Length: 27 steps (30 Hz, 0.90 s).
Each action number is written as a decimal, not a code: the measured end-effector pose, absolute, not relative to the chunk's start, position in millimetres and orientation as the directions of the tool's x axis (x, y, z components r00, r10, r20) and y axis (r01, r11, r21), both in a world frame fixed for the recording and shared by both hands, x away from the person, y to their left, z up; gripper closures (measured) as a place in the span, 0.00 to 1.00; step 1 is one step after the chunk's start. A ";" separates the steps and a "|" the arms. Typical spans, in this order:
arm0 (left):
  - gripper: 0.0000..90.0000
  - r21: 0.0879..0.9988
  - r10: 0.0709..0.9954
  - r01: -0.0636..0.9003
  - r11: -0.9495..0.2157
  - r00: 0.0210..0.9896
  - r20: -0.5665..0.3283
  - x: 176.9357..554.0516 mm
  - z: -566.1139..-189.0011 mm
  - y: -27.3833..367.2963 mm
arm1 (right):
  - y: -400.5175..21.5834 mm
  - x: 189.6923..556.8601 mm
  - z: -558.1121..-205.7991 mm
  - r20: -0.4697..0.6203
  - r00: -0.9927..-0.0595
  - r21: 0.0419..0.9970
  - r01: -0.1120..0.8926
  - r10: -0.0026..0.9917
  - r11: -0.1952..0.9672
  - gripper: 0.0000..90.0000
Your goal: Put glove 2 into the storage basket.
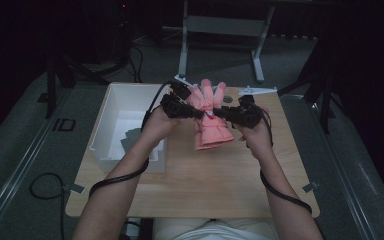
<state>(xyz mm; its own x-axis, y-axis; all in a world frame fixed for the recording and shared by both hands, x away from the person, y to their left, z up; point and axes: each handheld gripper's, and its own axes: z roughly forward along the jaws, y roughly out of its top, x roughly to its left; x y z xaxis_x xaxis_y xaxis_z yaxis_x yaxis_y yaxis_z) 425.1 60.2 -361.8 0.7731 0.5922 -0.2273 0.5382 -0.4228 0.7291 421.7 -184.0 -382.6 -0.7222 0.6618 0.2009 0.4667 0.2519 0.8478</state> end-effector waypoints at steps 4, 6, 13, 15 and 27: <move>0.89 0.737 0.607 0.536 -0.411 0.764 -0.217 423.3 -349.5 73.7 | -170.2 424.4 -370.1 0.186 -0.736 0.854 0.449 0.651 0.264 0.83; 0.89 0.739 0.614 0.536 -0.409 0.760 -0.211 422.4 -343.9 80.7 | -163.4 425.5 -364.0 0.182 -0.743 0.857 0.441 0.644 0.266 0.83; 0.89 0.737 0.643 0.547 -0.398 0.739 -0.201 417.1 -332.2 103.0 | -139.4 429.6 -352.0 0.176 -0.765 0.861 0.425 0.619 0.281 0.83; 0.89 0.737 0.651 0.552 -0.391 0.731 -0.203 414.8 -330.0 109.1 | -133.4 430.2 -350.0 0.177 -0.773 0.860 0.422 0.610 0.286 0.83; 0.89 0.729 0.703 0.570 -0.379 0.689 -0.174 402.1 -310.7 149.9 | -88.8 432.5 -334.1 0.163 -0.812 0.866 0.391 0.561 0.313 0.83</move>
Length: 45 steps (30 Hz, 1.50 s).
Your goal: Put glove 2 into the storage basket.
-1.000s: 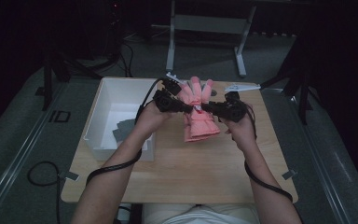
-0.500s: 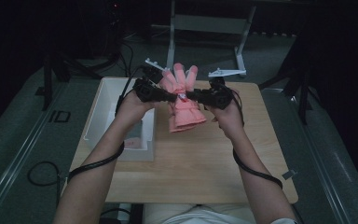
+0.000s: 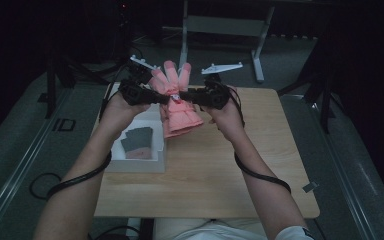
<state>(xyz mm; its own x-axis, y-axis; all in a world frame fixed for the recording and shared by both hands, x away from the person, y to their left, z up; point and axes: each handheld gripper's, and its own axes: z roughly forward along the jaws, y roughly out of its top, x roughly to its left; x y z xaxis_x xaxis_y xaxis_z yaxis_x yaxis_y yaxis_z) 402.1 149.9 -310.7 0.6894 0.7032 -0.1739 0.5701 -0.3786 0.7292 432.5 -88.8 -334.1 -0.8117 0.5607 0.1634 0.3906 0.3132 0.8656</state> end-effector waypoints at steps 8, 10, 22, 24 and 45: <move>0.89 0.720 0.735 0.591 -0.362 0.656 -0.169 395.4 -309.4 181.5 | -53.8 435.5 -333.2 0.164 -0.833 0.863 0.381 0.528 0.333 0.83; 0.89 0.716 0.743 0.597 -0.362 0.649 -0.166 394.3 -310.4 189.2 | -45.0 436.6 -334.4 0.169 -0.837 0.859 0.384 0.521 0.338 0.83; 0.89 0.695 0.784 0.643 -0.321 0.592 -0.185 392.0 -324.2 234.8 | 7.2 446.1 -344.7 0.170 -0.860 0.837 0.384 0.481 0.390 0.83; 0.89 0.688 0.791 0.658 -0.307 0.578 -0.200 393.2 -331.9 244.4 | 19.9 448.5 -349.6 0.168 -0.861 0.825 0.390 0.480 0.409 0.83; 0.89 0.609 0.792 0.739 -0.287 0.541 -0.282 416.6 -401.4 262.2 | 51.0 466.1 -409.4 0.194 -0.829 0.727 0.481 0.525 0.490 0.83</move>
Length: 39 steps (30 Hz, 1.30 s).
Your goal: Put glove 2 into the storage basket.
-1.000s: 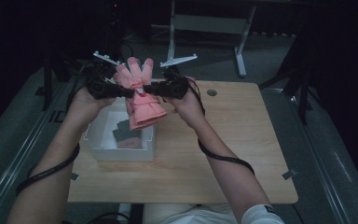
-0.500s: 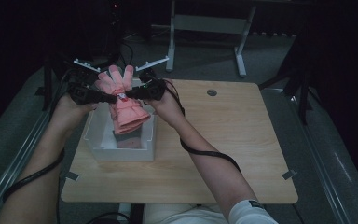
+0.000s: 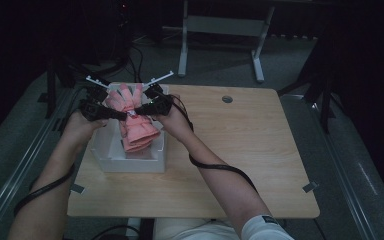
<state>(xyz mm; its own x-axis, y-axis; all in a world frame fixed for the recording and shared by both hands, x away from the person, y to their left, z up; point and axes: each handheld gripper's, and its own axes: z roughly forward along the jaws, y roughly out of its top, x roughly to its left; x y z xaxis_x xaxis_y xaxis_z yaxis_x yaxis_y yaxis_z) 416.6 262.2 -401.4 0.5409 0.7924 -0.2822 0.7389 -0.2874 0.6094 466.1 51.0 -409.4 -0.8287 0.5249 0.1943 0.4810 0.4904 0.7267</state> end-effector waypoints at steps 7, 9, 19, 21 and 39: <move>0.89 0.574 0.803 0.758 -0.311 0.533 -0.268 423.8 -419.1 263.3 | 62.4 470.5 -426.9 0.186 -0.813 0.681 0.511 0.552 0.524 0.84; 0.89 0.563 0.808 0.768 -0.306 0.522 -0.273 425.4 -424.1 263.9 | 66.7 471.5 -431.8 0.182 -0.807 0.669 0.520 0.562 0.531 0.84; 0.89 0.494 0.823 0.806 -0.327 0.499 -0.270 429.8 -440.7 270.8 | 87.7 473.6 -446.4 0.182 -0.782 0.582 0.574 0.596 0.576 0.84; 0.89 0.488 0.824 0.803 -0.342 0.506 -0.256 430.2 -441.7 270.1 | 90.5 474.5 -446.4 0.182 -0.779 0.562 0.583 0.600 0.586 0.84; 0.60 0.478 0.892 0.793 -0.379 0.450 -0.039 426.2 -437.7 258.6 | 90.8 485.5 -450.7 0.224 -0.741 0.502 0.644 0.633 0.577 0.67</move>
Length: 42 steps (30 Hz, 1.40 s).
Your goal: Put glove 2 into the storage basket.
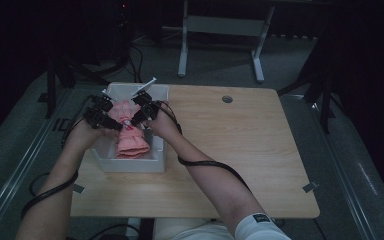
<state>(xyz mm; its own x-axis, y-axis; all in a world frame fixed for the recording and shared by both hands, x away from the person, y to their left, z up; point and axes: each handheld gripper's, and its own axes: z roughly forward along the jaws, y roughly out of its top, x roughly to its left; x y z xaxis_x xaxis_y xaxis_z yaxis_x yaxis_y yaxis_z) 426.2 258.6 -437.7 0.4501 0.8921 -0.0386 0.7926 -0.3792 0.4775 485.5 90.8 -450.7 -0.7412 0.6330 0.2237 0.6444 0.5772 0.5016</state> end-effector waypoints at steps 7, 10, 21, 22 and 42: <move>0.48 0.485 0.904 0.784 -0.386 0.427 0.029 426.0 -437.6 256.9 | 90.5 484.7 -450.1 0.222 -0.748 0.510 0.636 0.626 0.579 0.62; 0.46 0.508 0.909 0.770 -0.386 0.410 0.068 427.4 -435.7 253.8 | 88.3 484.7 -449.2 0.233 -0.744 0.525 0.638 0.626 0.563 0.60; 0.42 0.631 0.909 0.698 -0.337 0.417 0.024 413.8 -412.1 254.5 | 76.1 481.9 -441.3 0.233 -0.755 0.588 0.611 0.613 0.530 0.58; 0.42 0.634 0.905 0.692 -0.345 0.425 0.029 411.9 -411.0 252.8 | 73.6 481.9 -439.0 0.238 -0.757 0.593 0.609 0.609 0.526 0.57; 0.18 0.737 0.787 0.602 -0.306 0.596 -0.161 395.2 -399.4 197.3 | -0.6 462.3 -392.2 0.212 -0.822 0.718 0.498 0.529 0.486 0.25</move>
<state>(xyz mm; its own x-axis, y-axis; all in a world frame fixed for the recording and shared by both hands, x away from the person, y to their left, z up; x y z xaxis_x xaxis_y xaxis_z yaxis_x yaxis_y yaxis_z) 395.2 197.3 -399.4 0.5960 0.7868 -0.1607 0.6025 -0.3058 0.7372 462.3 -0.6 -392.2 -0.8216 0.5292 0.2118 0.4981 0.4858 0.7183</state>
